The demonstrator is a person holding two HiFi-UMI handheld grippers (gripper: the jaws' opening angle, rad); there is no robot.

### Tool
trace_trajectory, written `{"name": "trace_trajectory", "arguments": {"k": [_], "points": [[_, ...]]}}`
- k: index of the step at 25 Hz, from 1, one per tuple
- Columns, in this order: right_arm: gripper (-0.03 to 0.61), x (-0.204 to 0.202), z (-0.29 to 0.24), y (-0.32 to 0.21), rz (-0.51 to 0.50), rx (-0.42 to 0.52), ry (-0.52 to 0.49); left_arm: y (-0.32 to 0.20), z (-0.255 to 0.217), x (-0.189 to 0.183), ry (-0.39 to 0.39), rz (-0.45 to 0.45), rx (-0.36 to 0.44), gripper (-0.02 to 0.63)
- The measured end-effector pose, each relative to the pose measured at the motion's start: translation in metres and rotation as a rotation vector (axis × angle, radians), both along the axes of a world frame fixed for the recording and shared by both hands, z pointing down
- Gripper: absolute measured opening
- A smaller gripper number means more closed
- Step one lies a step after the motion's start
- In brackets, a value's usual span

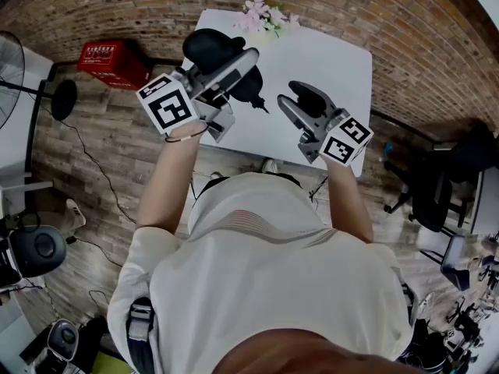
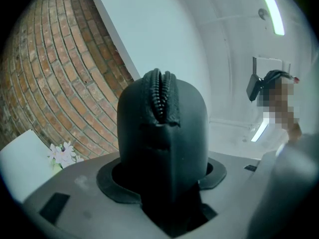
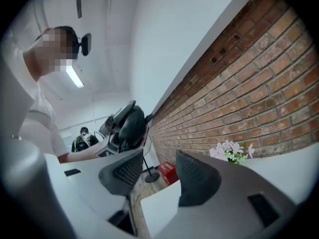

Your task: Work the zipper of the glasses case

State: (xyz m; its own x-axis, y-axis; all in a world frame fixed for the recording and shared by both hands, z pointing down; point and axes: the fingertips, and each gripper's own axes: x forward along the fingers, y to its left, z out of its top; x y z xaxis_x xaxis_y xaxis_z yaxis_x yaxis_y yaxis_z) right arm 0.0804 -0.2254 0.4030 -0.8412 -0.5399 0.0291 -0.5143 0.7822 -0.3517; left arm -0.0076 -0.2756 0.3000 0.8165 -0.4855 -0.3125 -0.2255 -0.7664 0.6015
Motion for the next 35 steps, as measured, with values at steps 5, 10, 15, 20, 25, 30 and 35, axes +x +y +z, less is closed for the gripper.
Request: {"name": "trace_trajectory", "arguments": {"k": [5, 10, 15, 20, 25, 30, 35], "points": [[0.213, -0.032, 0.037, 0.024, -0.040, -0.034, 0.102, -0.012, -0.026, -0.008, 0.035, -0.066, 0.001, 0.270], [0.181, -0.050, 0.011, 0.012, 0.048, 0.090, 0.100, -0.034, -0.035, -0.012, 0.047, -0.139, -0.027, 0.268], [0.155, -0.059, -0.019, 0.005, 0.076, 0.166, 0.017, -0.042, -0.035, -0.019, 0.093, -0.198, -0.076, 0.268], [0.140, -0.060, -0.037, 0.001, 0.100, 0.207, -0.022, -0.042, -0.032, -0.017, 0.084, -0.204, -0.085, 0.268], [0.137, -0.065, -0.040, -0.006, 0.104, 0.229, 0.011, -0.042, -0.032, -0.013, 0.084, -0.203, -0.080, 0.268], [0.107, -0.064, -0.039, -0.008, 0.116, 0.233, 0.031, -0.040, -0.028, -0.007, 0.071, -0.207, -0.085, 0.270], [0.055, -0.063, -0.038, -0.008, 0.121, 0.232, 0.045, -0.040, -0.023, -0.005, 0.053, -0.219, -0.091, 0.268]]}}
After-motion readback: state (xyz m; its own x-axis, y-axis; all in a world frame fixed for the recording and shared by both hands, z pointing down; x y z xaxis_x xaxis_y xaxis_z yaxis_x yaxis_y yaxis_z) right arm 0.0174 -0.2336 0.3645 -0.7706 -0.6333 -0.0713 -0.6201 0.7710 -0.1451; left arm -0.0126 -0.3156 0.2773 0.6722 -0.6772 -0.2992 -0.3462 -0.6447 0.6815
